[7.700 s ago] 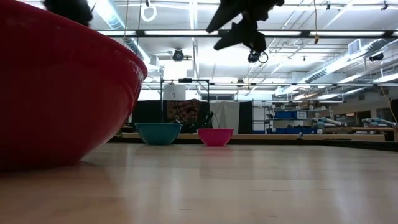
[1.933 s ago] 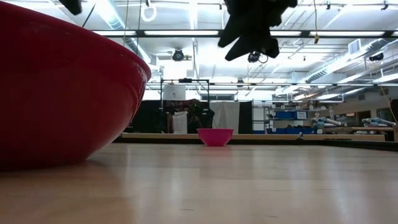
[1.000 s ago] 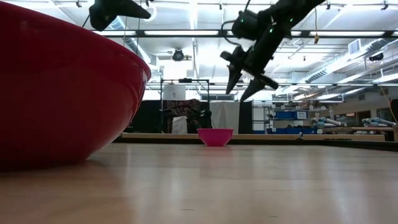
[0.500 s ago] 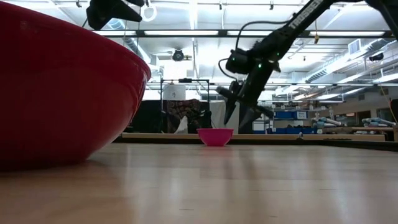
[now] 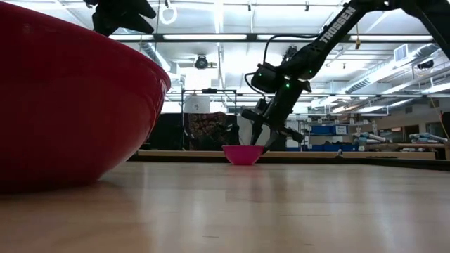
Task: Nest bowls inside each other
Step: Stack the pink bowl on top of the blue bowl
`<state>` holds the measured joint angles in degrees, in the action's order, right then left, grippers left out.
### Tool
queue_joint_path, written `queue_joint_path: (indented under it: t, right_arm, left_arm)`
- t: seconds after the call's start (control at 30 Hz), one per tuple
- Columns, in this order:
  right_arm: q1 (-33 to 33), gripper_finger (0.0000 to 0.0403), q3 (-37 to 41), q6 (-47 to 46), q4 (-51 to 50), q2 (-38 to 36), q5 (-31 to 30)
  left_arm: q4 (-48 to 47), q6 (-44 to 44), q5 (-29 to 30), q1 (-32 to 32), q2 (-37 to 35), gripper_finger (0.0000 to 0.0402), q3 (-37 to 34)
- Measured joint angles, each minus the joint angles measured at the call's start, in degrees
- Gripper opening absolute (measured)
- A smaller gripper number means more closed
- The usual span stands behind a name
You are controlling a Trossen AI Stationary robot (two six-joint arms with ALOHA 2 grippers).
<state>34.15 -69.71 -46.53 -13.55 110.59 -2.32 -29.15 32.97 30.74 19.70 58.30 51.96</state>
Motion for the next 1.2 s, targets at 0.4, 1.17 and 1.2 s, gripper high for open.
queue_joint_path:
  t: [0.4, 1.17, 1.2]
  right_arm:
    - [0.01, 0.0048, 0.00, 0.98, -1.64, 0.00, 0.06]
    - [-20.56, 0.0029, -1.53, 9.07, -2.97, -16.18, 7.23]
    - [-22.63, 0.0029, -1.53, 8.03, -1.87, -16.03, 6.67]
  left_arm:
    - [2.01, -0.07, -0.09, 0.02, -0.34, 0.0172, 0.00]
    - [0.07, 2.82, -1.17, -1.74, -12.75, 0.0172, 0.09]
    - [0.96, 2.83, -1.14, -2.13, -12.79, 0.0172, 0.09]
